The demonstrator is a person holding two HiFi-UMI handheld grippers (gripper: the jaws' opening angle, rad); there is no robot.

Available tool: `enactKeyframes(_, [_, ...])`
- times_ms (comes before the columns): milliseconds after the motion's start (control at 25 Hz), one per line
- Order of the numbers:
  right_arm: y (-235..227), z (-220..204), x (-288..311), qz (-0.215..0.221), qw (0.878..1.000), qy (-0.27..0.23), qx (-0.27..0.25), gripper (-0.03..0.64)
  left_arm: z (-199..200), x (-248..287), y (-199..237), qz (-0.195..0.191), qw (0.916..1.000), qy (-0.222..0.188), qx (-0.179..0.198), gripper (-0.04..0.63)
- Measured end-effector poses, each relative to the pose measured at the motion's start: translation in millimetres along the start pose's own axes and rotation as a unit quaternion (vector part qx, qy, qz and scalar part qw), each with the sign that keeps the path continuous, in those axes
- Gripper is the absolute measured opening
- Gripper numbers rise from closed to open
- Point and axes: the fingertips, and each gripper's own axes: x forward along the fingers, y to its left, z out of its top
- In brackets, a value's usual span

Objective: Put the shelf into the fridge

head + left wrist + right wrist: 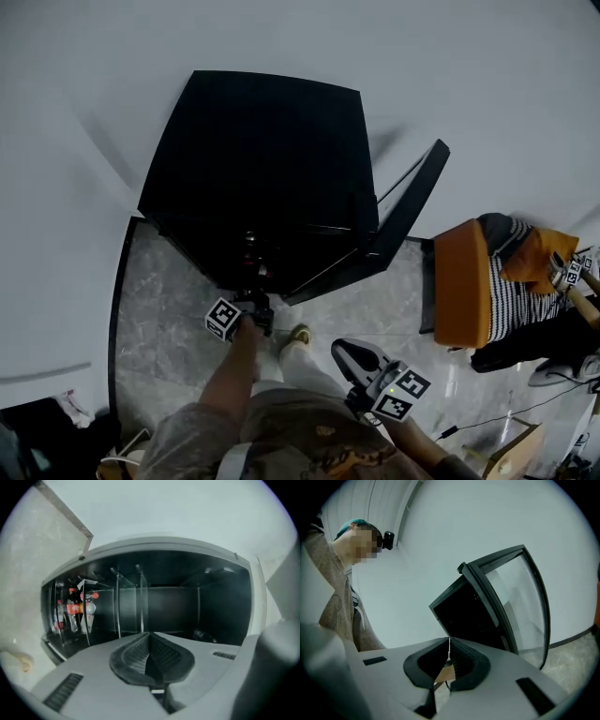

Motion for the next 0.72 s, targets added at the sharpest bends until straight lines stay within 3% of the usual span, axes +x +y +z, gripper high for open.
enactKeyframes(160, [14,-3,5,0.008,1.0,-0.008,0.005,0.022,-3,-30,-31,0.012,0.9991,0.04,0.009,0.003])
enactKeyframes(320, [29,-5,11,0.025,0.999,-0.021,0.009,0.023,-7,-62,-73,0.011,0.995,0.09,0.043,0.005])
enactKeyframes(440, [38,-3,19,0.043,0.999,-0.027,0.003,0.022,-14,-83,-116,-0.013,0.9877,0.135,0.078,0.005])
enactKeyframes(600, [51,0,30,0.067,0.997,-0.035,-0.005,0.023,-25,-112,-179,-0.065,0.9787,0.174,0.088,0.004])
enactKeyframes(720, [62,0,31,0.084,0.996,-0.038,-0.011,0.021,-31,-135,-211,-0.082,0.9713,0.195,0.108,0.004])
